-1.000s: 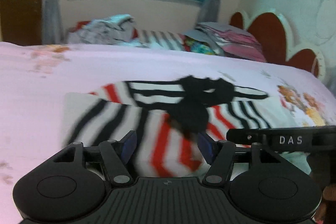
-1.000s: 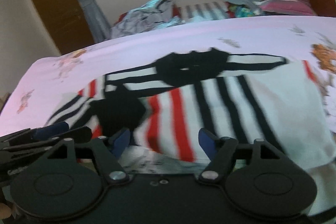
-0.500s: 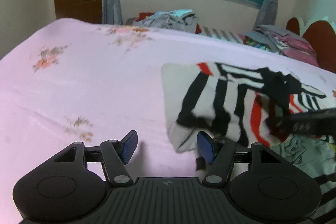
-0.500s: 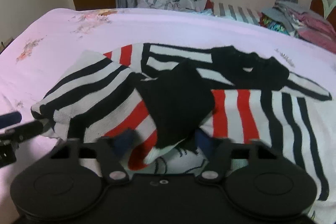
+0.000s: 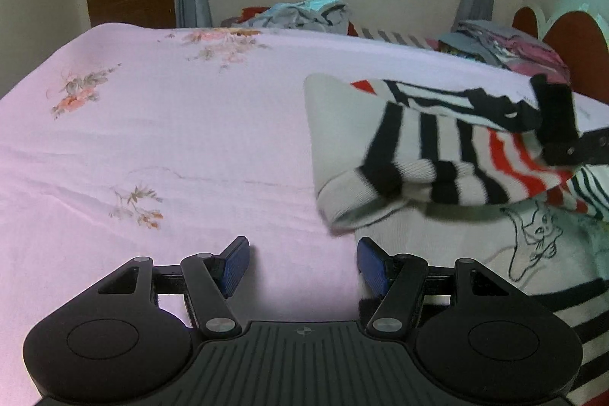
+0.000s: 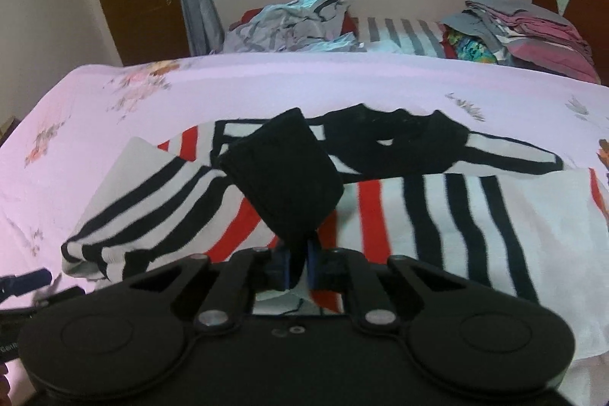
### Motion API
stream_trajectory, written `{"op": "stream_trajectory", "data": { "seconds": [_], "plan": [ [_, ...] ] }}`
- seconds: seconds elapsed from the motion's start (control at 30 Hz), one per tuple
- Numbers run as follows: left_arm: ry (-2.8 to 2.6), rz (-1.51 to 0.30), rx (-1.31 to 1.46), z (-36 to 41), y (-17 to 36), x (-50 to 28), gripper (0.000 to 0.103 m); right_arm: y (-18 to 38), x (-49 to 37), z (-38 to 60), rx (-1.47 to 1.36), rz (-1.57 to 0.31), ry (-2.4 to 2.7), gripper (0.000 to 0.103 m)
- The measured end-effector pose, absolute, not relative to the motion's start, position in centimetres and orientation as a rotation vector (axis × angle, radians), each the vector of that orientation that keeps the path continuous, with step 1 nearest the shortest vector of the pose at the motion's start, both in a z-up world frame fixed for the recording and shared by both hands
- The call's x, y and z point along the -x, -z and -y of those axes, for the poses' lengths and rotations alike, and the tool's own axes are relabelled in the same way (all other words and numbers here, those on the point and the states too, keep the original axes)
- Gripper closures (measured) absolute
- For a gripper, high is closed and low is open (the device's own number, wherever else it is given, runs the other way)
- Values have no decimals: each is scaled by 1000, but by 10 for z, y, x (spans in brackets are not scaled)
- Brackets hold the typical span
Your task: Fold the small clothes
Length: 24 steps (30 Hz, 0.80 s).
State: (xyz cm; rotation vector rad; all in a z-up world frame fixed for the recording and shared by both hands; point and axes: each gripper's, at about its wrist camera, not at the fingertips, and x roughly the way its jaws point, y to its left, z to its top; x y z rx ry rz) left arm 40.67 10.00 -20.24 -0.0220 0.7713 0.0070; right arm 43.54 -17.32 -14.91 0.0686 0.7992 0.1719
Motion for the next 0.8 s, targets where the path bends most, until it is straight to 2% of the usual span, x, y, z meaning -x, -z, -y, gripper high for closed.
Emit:
{"op": "stream_trajectory", "data": {
  "seconds": [0.33,0.47,0.5,0.53,0.57,0.67,0.77,0.8],
  "plan": [
    [80,-688,-41,-69,193,-425,41,149,-429,223,-208,-815,-90,94],
    [71,-692,-54,-62,195,-437,41,157,-427,243,-257,-835,-31,84],
    [72,-695,-49,-62,196,-439,51,158,-427,247,-261,-836,-22,83],
    [81,-699,-48,-63,197,-440,55,159,-427,253,-271,-838,-16,81],
    [93,-701,-52,-62,198,-440,59,161,-426,258,-289,-845,-18,77],
    [105,-691,-92,-57,200,-436,62,168,-426,270,-332,-860,-4,55],
    [108,-699,-93,-55,201,-436,62,175,-429,276,-374,-874,-2,55],
    [108,-701,-92,-55,201,-437,62,176,-430,277,-380,-869,3,61]
  ]
}}
